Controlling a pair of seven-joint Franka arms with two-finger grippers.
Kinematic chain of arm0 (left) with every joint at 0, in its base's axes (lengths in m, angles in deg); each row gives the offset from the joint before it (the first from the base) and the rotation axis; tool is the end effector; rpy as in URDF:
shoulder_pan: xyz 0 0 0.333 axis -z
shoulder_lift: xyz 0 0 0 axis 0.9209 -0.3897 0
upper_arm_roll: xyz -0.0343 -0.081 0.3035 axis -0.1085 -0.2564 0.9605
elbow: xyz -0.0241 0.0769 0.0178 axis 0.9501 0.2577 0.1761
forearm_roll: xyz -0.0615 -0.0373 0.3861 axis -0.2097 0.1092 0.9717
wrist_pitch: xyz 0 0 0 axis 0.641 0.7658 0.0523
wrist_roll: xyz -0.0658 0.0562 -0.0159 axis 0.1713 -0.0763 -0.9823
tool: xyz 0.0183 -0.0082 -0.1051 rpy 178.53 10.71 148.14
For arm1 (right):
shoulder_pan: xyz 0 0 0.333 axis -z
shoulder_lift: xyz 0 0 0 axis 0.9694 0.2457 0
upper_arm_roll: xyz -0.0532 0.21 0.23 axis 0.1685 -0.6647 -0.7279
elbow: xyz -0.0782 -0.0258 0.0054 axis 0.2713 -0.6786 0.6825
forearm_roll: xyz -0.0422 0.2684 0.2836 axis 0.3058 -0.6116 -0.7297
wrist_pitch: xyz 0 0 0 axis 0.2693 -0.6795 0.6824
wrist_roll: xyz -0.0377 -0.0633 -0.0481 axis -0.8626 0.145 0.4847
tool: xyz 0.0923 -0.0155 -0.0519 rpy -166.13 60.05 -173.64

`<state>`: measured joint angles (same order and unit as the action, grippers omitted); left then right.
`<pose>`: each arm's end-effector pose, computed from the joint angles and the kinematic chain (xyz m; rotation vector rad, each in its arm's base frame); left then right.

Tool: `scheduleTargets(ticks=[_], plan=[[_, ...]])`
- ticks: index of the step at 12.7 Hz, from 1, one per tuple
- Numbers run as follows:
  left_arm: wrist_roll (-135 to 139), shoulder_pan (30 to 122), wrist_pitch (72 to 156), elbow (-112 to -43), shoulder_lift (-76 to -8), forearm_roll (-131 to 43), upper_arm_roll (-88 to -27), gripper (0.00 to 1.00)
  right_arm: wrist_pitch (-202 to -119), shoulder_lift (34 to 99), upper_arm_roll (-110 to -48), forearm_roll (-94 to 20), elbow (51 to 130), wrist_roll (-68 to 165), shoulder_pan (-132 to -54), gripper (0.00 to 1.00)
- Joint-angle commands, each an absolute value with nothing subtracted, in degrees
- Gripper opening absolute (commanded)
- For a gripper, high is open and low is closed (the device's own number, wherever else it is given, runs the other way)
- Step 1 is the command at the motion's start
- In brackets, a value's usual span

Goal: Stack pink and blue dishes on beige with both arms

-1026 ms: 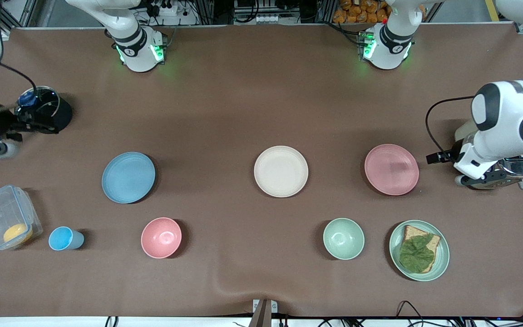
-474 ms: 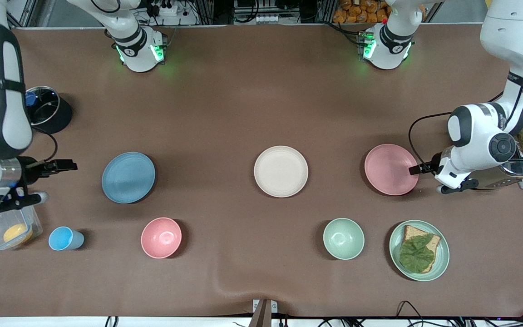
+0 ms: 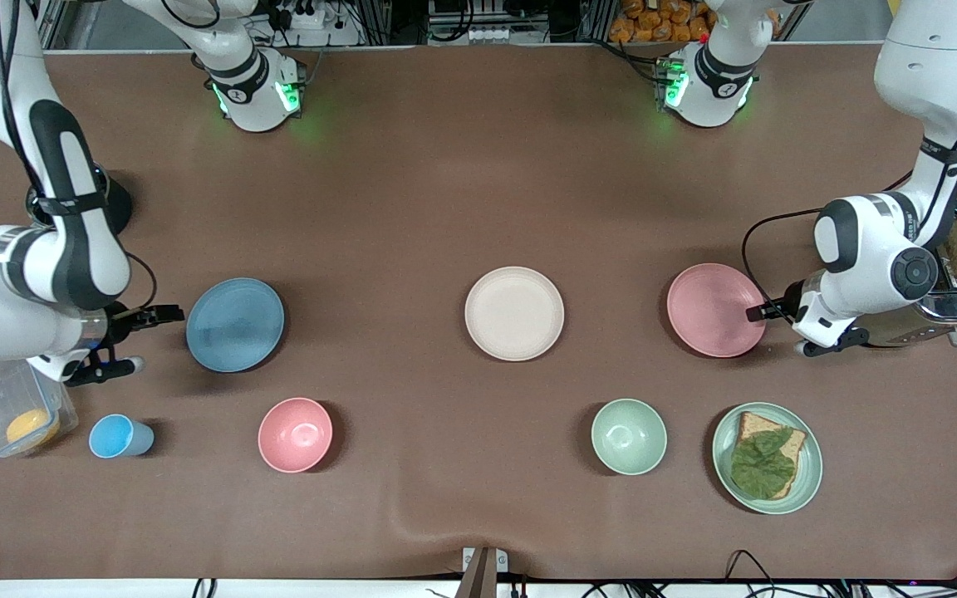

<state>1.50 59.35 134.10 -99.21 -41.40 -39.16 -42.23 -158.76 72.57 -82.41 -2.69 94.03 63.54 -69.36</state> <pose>0.5588 0.0453 0.1904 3.0451 0.3975 -0.2504 0.6123 -0.0872 0.2451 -2.9985 -0.2712 0.4558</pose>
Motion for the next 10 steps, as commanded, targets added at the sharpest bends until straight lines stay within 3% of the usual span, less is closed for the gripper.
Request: scheduleTargets(ticks=[1, 3, 7, 8, 9, 10], plan=[[1.63, 58.45, 134.59, -98.98, -41.91, -40.55, -42.67, 0.41, -167.47, 71.77, -82.89, -3.82, 102.26, 59.43, -70.15, 1.00], [1.71, 58.18, 134.59, -98.89, -42.09, -40.55, -42.76, 0.30, -172.41, 71.86, -82.89, -8.18, 106.67, 58.97, -69.98, 1.00], [1.71, 58.45, 134.59, -98.80, -41.92, -40.55, -42.84, 0.00, -173.56, 73.09, -82.89, -10.24, 107.30, 58.97, -69.80, 1.00], [1.63, 58.54, 134.50, -98.80, -41.39, -40.55, -42.84, 0.00, -173.66, 73.09, -82.89, -10.24, 107.30, 58.97, -69.98, 0.54], [1.54, 58.62, 133.98, -98.80, -40.43, -40.55, -43.02, 0.00, -173.66, 73.09, -82.89, -10.24, 107.22, 58.97, -70.07, 0.01], [1.54, 58.62, 133.19, -98.97, -38.77, -40.55, -43.89, 0.00, -173.74, 73.09, -82.89, -10.24, 107.22, 58.97, -70.07, 0.00]])
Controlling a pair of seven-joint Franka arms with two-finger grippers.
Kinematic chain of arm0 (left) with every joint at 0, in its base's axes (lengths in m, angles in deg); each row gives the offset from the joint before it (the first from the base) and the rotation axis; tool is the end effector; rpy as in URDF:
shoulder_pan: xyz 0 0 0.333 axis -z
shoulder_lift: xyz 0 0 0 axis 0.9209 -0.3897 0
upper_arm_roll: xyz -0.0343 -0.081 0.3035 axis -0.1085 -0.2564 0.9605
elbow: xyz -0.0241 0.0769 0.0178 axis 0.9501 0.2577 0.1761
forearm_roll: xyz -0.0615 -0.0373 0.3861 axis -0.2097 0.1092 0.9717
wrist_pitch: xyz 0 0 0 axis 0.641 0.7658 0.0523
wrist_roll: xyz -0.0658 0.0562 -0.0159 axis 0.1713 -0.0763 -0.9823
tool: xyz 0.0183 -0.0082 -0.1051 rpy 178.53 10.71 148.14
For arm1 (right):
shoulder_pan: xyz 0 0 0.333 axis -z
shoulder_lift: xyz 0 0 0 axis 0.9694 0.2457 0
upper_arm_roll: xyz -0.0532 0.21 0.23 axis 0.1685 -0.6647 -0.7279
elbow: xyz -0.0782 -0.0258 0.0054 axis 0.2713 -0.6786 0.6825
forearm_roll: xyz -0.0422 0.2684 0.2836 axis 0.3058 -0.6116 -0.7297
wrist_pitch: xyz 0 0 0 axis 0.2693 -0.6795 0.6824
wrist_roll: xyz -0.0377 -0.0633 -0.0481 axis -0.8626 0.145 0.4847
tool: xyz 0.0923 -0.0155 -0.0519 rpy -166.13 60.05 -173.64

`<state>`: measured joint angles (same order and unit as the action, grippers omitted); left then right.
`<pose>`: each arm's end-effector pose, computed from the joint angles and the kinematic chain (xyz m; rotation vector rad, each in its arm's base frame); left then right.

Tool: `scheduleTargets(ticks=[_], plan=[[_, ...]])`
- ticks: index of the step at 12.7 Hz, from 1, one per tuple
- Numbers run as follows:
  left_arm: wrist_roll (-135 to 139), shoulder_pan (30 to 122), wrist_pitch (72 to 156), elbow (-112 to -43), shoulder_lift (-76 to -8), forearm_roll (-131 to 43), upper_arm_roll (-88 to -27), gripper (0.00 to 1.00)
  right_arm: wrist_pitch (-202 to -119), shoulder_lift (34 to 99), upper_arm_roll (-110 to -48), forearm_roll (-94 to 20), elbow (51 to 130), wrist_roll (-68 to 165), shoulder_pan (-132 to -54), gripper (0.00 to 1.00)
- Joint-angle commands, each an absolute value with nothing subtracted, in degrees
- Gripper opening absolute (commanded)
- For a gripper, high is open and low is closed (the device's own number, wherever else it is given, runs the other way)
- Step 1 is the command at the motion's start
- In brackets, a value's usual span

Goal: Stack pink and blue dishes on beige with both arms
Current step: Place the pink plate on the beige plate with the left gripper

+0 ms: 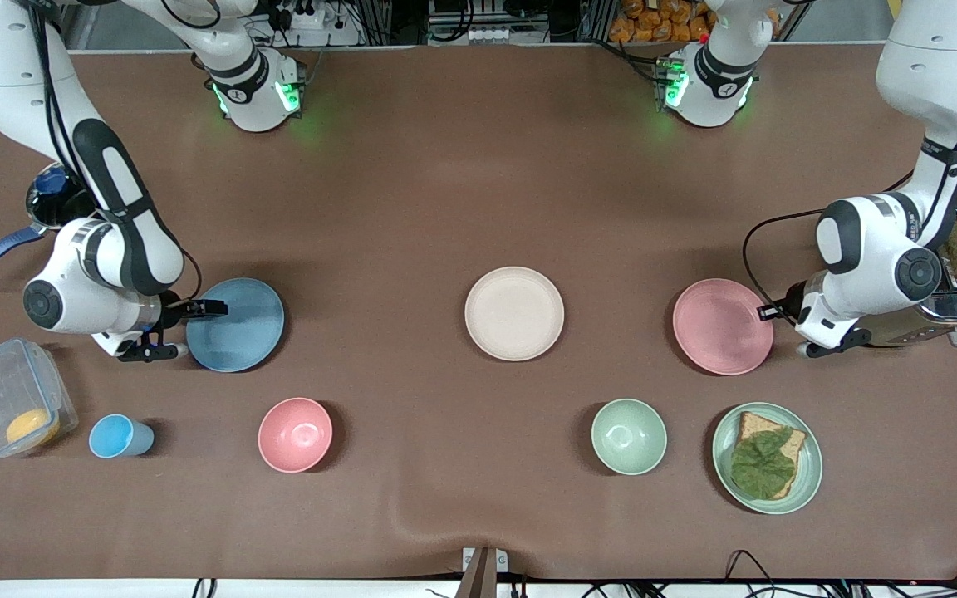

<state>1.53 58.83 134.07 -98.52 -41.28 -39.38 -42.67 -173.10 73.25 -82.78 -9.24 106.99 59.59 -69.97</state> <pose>0.5637 0.0465 0.1959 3.0396 0.4032 -0.2290 0.5634 -0.0696 0.1681 -2.9589 -0.0529 0.4114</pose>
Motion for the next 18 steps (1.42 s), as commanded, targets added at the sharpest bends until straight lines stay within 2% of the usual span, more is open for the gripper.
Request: scheduleTargets(ticks=[1, 4, 8, 11, 15, 18], plan=[[1.45, 58.45, 130.31, -98.80, -37.01, -40.55, -44.77, 0.00, -173.75, 73.09, -82.89, -10.24, 107.13, 59.06, -70.15, 0.00], [-4.23, 58.45, 125.11, -98.01, -32.52, -41.69, -50.64, 0.00, -173.75, 73.09, -82.89, -10.24, 107.13, 59.06, -70.24, 0.00], [-15.40, 58.62, 123.96, -98.01, -31.54, -43.19, -59.35, 0.00, -172.70, 71.78, -82.98, -10.24, 106.34, 60.03, -70.42, 0.00], [-18.06, 58.97, 124.48, -97.83, -32.24, -46.51, -64.80, 0.00, -163.33, 66.08, -83.33, -10.24, 104.07, 59.33, -71.38, 0.00], [-27.35, 65.55, 130.00, -97.75, -35.05, -47.76, -65.96, 0.00, -151.27, 63.86, -83.33, -10.24, 95.29, 58.97, -72.70, 0.00], [-33.68, 70.21, 136.25, -97.05, -38.56, -47.58, -65.78, 0.00, -146.51, 63.86, -83.42, -10.41, 90.88, 58.80, -74.54, 0.00]])
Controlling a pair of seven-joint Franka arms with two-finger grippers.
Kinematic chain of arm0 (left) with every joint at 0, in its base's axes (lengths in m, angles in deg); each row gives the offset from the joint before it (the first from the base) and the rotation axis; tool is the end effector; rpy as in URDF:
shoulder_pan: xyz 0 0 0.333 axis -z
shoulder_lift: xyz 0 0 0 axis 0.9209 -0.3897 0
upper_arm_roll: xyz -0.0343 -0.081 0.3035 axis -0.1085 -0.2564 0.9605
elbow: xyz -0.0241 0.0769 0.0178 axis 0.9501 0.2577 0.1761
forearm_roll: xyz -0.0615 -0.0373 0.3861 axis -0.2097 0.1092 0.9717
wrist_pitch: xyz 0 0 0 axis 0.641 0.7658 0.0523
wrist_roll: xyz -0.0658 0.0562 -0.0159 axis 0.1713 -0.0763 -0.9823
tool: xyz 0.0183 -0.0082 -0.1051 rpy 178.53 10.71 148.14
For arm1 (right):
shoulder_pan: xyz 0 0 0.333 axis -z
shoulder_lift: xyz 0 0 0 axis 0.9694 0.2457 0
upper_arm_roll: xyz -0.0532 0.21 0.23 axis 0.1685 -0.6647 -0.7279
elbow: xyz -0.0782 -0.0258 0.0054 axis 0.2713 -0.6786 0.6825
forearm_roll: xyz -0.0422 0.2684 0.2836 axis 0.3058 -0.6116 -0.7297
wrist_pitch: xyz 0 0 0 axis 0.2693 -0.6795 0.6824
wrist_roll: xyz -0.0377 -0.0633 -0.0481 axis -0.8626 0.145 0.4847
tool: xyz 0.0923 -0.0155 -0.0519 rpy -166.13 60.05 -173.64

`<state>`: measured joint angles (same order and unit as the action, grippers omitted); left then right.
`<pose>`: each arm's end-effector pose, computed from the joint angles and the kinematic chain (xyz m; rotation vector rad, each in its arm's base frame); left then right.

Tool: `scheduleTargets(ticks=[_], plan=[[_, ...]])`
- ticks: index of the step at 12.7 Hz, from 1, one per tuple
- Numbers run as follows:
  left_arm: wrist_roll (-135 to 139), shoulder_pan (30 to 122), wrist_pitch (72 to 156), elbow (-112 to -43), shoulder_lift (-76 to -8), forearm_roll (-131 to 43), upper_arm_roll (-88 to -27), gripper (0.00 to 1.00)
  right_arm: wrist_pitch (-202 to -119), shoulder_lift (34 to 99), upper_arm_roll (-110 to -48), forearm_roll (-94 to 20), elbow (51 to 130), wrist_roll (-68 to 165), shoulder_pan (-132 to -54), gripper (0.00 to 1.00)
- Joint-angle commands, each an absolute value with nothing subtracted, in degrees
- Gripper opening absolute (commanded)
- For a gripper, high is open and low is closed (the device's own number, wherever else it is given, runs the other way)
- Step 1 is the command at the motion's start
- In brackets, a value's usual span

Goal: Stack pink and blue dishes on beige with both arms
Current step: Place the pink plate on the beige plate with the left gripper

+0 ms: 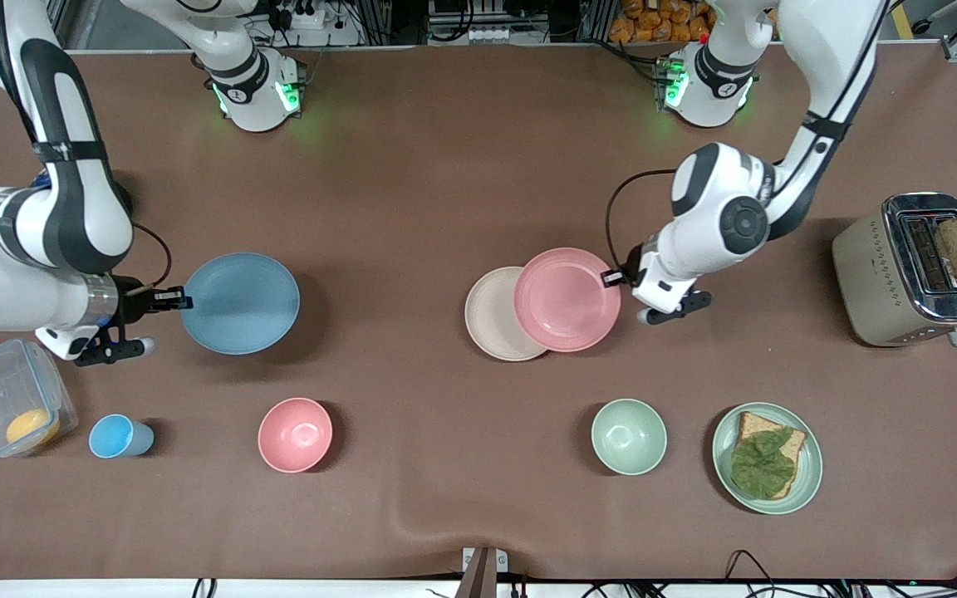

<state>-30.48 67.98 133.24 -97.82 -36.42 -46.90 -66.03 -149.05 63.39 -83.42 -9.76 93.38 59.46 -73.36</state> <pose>0.5153 -0.2679 0.2692 2.8547 0.5308 -0.2824 0.6067 -0.0222 0.3403 -2.9043 -0.2225 0.4156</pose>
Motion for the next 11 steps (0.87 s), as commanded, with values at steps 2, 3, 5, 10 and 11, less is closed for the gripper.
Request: scheduleTargets(ticks=[2, 3, 5, 10, 11], plan=[[-36.25, 71.89, 137.66, -95.03, -41.11, -47.41, -65.61, 0.00, -146.58, 63.86, -84.21, -12.68, 90.61, 58.89, -75.33, 0.00], [-37.47, 72.50, 137.93, -94.06, -42.34, -47.41, -65.61, 0.00, -147.28, 64.12, -84.38, -14.87, 90.60, 58.89, -76.12, 0.00], [-38.97, 73.74, 139.68, -93.35, -43.84, -47.23, -65.52, 0.00, -150.09, 64.56, -84.21, -15.33, 90.78, 58.89, -79.02, 0.00], [-39.16, 74.09, 141.27, -92.57, -45.95, -46.88, -65.43, 0.00, -150.45, 64.65, -84.30, -15.60, 90.78, 55.11, -81.22, 0.00], [-39.24, 74.53, 141.27, -92.39, -46.39, -46.88, -65.34, 0.00, -150.80, 64.74, -84.30, -15.60, 90.78, 54.32, -81.49, 0.00]])
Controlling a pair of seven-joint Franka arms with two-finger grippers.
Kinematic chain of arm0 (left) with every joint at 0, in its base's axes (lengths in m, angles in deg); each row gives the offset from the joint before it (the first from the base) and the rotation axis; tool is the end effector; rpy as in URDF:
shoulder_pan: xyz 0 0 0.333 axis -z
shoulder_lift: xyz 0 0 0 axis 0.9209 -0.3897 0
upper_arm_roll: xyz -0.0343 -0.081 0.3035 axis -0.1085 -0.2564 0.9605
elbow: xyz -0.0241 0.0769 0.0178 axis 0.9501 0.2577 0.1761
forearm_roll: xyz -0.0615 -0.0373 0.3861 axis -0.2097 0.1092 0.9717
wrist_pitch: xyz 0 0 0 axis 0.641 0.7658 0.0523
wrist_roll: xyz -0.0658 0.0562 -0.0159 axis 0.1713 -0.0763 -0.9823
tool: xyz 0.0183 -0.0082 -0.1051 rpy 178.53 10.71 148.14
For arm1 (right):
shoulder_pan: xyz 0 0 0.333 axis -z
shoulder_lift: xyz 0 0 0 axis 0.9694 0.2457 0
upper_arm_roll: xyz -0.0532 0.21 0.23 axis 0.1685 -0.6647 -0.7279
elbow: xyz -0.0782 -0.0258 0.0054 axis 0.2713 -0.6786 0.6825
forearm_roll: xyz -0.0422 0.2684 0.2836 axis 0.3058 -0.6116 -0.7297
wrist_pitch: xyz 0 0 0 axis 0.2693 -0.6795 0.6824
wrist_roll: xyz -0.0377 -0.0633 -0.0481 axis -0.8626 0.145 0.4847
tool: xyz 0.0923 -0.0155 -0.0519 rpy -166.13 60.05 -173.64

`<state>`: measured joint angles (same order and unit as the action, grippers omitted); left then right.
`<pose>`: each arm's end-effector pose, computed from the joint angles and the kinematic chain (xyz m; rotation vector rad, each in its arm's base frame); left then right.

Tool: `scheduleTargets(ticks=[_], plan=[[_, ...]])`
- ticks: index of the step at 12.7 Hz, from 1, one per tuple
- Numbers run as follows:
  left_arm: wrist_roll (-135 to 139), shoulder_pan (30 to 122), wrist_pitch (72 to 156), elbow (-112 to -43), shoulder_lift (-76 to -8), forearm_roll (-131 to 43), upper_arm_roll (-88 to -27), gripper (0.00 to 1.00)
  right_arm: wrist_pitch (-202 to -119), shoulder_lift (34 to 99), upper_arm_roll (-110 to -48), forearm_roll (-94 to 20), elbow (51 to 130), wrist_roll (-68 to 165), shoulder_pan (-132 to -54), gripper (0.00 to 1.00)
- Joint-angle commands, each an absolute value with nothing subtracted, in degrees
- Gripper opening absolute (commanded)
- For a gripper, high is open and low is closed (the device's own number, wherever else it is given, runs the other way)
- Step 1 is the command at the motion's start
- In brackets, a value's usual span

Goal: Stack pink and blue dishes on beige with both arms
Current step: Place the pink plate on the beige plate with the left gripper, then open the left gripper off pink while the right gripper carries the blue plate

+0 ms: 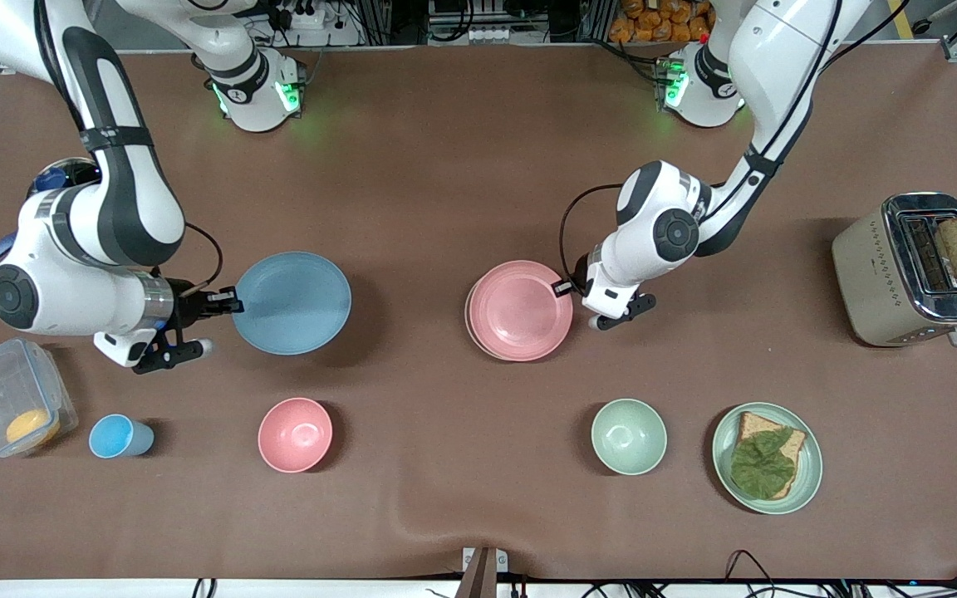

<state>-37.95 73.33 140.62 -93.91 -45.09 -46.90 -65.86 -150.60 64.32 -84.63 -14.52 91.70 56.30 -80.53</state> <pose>0.5135 -0.3218 0.2251 2.7825 0.6401 -0.2927 0.6149 0.0725 0.3454 -2.8521 -0.2997 0.3693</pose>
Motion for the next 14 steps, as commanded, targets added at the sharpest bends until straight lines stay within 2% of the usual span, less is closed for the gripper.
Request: scheduleTargets(ticks=[1, 4, 5, 6, 7, 8, 9, 12, 14], plan=[[-39.24, 74.71, 141.27, -92.12, -46.66, -46.70, -65.26, 0.00, -150.89, 64.74, -84.30, -15.60, 90.78, 53.62, -82.10, 0.00], [-40.82, 74.97, 141.27, -92.03, -47.01, -45.74, -65.26, 0.00, -150.89, 64.74, -84.30, -16.29, 90.78, 51.07, -83.16, 0.00], [-41.70, 75.06, 141.27, -92.12, -47.10, -45.13, -65.26, 0.05, -150.89, 64.74, -84.30, -17.08, 90.87, 50.63, -83.42, 0.00], [-42.23, 75.15, 141.27, -92.21, -47.36, -44.34, -65.26, 0.17, -150.89, 64.82, -84.30, -17.44, 90.87, 50.10, -83.60, 0.00], [-42.67, 75.15, 141.27, -92.21, -47.63, -43.29, -65.26, 0.35, -150.98, 64.83, -84.30, -17.53, 90.87, 49.31, -83.95, 0.00], [-43.02, 75.15, 141.27, -92.12, -47.98, -42.49, -65.26, 0.71, -150.98, 64.83, -84.30, -17.53, 90.87, 48.44, -84.56, 0.00], [-43.46, 75.15, 141.27, -91.86, -48.15, -42.22, -65.26, 1.00, -150.98, 64.83, -84.30, -17.53, 90.87, 47.12, -85.09, 0.00], [-43.72, 74.97, 141.10, -91.24, -47.63, -41.87, -65.26, 1.00, -153.09, 64.91, -84.39, -17.62, 91.22, 38.35, -88.94, 0.00], [-43.73, 73.57, 139.87, -91.33, -43.61, -40.47, -65.17, 1.00, -154.93, 65.87, -84.39, -19.45, 91.31, 29.31, -93.25, 0.00]])
